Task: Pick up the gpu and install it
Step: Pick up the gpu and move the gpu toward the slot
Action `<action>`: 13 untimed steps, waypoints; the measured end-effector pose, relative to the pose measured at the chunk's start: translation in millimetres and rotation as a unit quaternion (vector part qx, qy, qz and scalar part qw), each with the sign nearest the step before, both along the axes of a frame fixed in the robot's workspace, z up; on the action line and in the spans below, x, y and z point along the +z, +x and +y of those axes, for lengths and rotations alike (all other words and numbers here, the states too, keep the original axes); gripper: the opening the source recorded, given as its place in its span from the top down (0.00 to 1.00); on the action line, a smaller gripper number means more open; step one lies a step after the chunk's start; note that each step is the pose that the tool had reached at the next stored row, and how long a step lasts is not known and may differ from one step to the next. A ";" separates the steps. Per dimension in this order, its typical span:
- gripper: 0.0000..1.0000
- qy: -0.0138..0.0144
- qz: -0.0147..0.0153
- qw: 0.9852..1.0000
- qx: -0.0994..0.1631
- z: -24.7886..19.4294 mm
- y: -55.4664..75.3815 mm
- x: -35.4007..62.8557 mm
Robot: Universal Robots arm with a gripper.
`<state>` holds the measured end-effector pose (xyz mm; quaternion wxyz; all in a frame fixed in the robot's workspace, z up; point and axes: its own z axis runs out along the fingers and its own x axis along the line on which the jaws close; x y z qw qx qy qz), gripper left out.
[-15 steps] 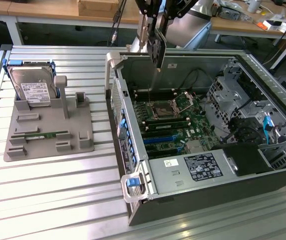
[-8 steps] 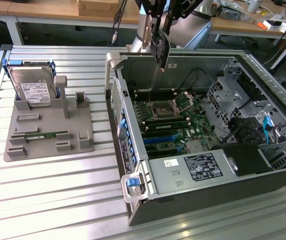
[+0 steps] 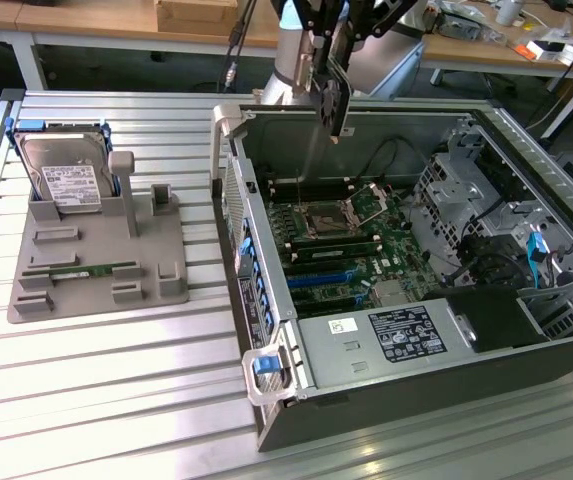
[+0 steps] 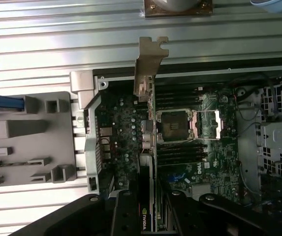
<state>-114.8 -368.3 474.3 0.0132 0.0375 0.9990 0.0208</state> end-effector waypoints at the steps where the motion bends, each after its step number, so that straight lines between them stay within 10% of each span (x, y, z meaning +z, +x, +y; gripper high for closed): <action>1: 0.73 0.000 0.000 1.000 0.000 0.0 1.0 0.0; 13: 0.73 0.000 0.000 1.000 0.000 0.0 12.5 0.0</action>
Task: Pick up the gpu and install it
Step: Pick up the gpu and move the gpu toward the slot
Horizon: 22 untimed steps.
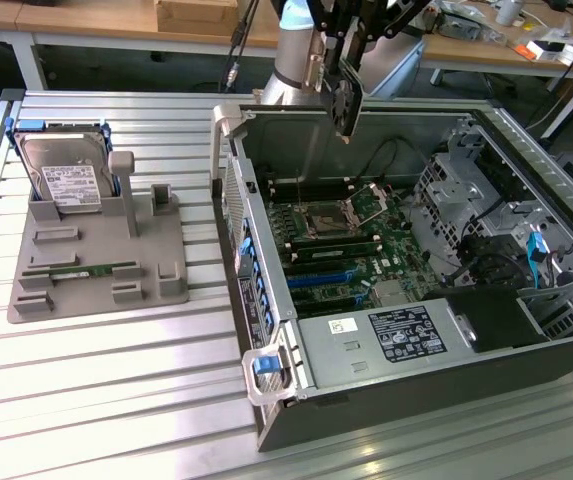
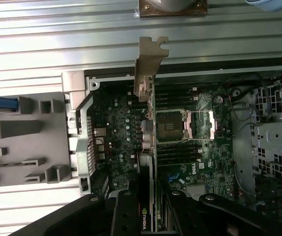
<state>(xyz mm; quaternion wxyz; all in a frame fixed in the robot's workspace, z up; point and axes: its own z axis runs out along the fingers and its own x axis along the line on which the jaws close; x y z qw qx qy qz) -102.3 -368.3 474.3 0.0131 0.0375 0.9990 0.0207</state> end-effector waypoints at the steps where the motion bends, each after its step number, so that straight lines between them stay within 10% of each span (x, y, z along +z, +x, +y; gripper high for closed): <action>1: 0.73 0.000 0.000 1.000 0.000 0.0 0.4 0.0; 22: 0.73 0.000 0.000 1.000 0.000 0.0 22.6 0.0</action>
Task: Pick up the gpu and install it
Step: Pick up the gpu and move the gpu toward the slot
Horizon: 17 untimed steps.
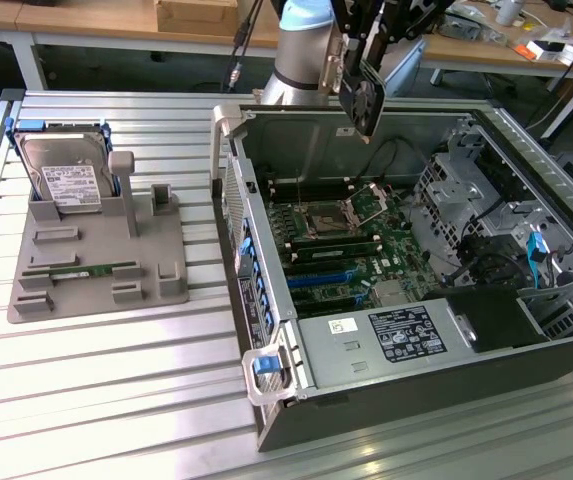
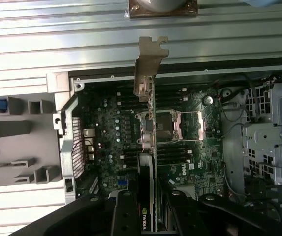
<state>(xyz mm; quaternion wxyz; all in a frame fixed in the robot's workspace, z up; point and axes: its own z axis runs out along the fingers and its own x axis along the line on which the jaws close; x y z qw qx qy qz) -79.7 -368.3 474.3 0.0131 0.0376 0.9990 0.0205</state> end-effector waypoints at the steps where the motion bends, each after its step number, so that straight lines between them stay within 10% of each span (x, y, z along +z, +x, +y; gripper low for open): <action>1: 0.73 0.000 0.000 1.000 0.000 0.0 1.5 0.0; 17: 0.73 -0.001 0.000 1.000 0.000 0.0 18.0 0.0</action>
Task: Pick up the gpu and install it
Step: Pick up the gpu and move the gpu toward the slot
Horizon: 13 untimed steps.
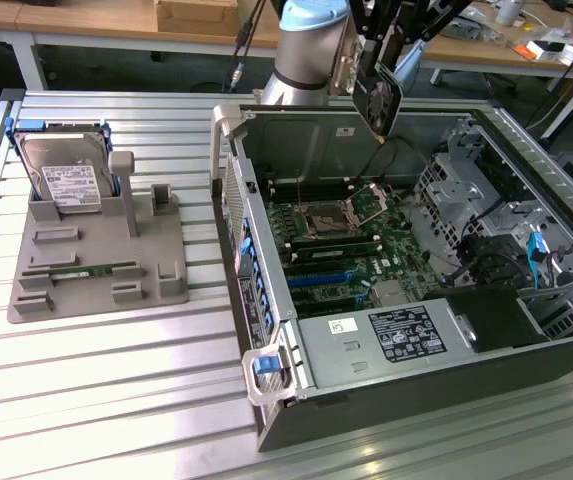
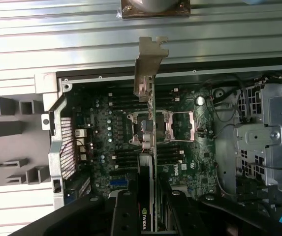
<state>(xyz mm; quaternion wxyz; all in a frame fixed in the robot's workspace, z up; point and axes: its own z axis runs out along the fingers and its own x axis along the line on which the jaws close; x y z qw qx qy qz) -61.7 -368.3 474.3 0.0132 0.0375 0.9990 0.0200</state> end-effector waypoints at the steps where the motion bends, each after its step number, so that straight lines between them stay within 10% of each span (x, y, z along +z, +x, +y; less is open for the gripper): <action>1: 0.73 0.000 0.000 1.000 0.000 0.0 1.4 0.0; 13: 0.73 -0.001 0.000 1.000 0.000 0.0 18.5 -0.1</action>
